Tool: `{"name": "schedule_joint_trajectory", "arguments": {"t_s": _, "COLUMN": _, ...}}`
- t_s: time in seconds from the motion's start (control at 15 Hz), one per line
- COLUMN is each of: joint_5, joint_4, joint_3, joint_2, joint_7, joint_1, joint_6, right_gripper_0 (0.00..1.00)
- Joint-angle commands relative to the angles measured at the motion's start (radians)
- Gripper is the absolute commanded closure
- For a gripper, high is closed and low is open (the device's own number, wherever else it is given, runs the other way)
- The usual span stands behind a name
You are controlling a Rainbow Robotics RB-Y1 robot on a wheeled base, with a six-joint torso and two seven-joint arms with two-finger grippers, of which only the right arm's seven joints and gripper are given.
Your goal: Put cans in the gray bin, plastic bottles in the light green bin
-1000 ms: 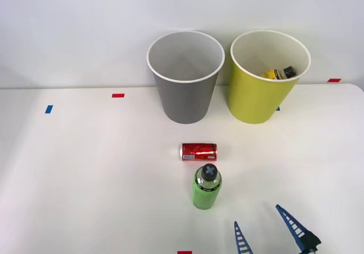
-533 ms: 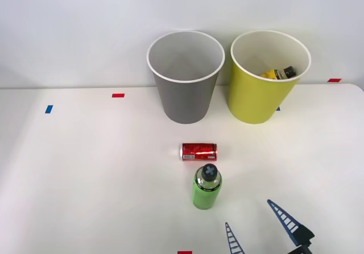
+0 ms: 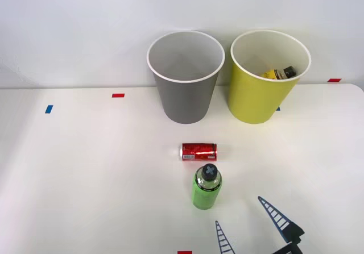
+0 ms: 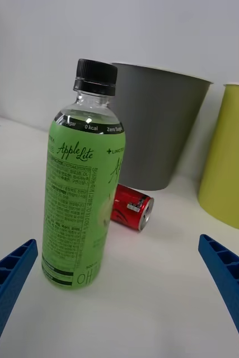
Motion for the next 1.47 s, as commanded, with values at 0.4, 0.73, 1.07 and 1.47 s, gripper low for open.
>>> {"name": "schedule_joint_trajectory", "arguments": {"t_s": 0.4, "joint_5": -0.136, "joint_4": 0.0, "joint_3": 0.095, "joint_2": 0.015, "joint_7": 0.03, "joint_1": -0.151, "joint_6": 0.04, "right_gripper_0": 0.0}}
{"name": "schedule_joint_trajectory", "arguments": {"t_s": 0.73, "joint_5": -0.192, "joint_4": 0.002, "joint_3": 0.067, "joint_2": 0.063, "joint_7": 0.041, "joint_1": -0.206, "joint_6": 0.124, "right_gripper_0": 0.0}}
{"name": "schedule_joint_trajectory", "arguments": {"t_s": 1.07, "joint_5": -0.259, "joint_4": 0.002, "joint_3": 0.067, "joint_2": 0.102, "joint_7": 0.067, "joint_1": -0.251, "joint_6": 0.17, "right_gripper_0": 0.0}}
{"name": "schedule_joint_trajectory", "arguments": {"t_s": 1.47, "joint_5": -0.322, "joint_4": 0.002, "joint_3": 0.038, "joint_2": 0.172, "joint_7": 0.114, "joint_1": -0.272, "joint_6": 0.227, "right_gripper_0": 0.0}}
